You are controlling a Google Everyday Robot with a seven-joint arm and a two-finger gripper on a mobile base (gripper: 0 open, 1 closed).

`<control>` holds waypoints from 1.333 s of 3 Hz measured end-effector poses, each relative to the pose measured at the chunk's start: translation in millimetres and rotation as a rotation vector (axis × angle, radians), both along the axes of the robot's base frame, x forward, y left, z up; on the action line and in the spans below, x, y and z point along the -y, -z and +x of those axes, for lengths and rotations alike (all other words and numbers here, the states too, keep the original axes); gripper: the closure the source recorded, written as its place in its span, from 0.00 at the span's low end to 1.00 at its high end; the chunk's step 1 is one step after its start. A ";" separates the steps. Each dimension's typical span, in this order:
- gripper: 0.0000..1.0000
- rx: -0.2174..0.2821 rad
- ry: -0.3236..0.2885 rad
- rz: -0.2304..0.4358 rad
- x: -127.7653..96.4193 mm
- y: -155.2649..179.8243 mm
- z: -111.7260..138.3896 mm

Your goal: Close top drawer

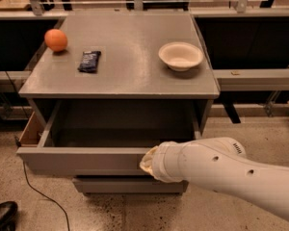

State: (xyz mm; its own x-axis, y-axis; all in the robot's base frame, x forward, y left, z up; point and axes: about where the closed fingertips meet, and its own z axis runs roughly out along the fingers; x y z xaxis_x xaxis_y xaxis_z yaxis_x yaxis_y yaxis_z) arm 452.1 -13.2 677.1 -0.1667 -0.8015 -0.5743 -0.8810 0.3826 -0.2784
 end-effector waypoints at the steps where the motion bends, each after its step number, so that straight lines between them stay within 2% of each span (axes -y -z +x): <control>1: 1.00 0.009 0.007 -0.008 5.5 10.8 23.4; 3: 1.00 0.034 0.025 -0.010 9.5 24.6 63.5; 4: 1.00 0.060 0.032 -0.045 23.3 32.4 87.8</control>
Offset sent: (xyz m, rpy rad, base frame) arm 0.1230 -0.0068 -0.0571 -0.0297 -0.0487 -0.0463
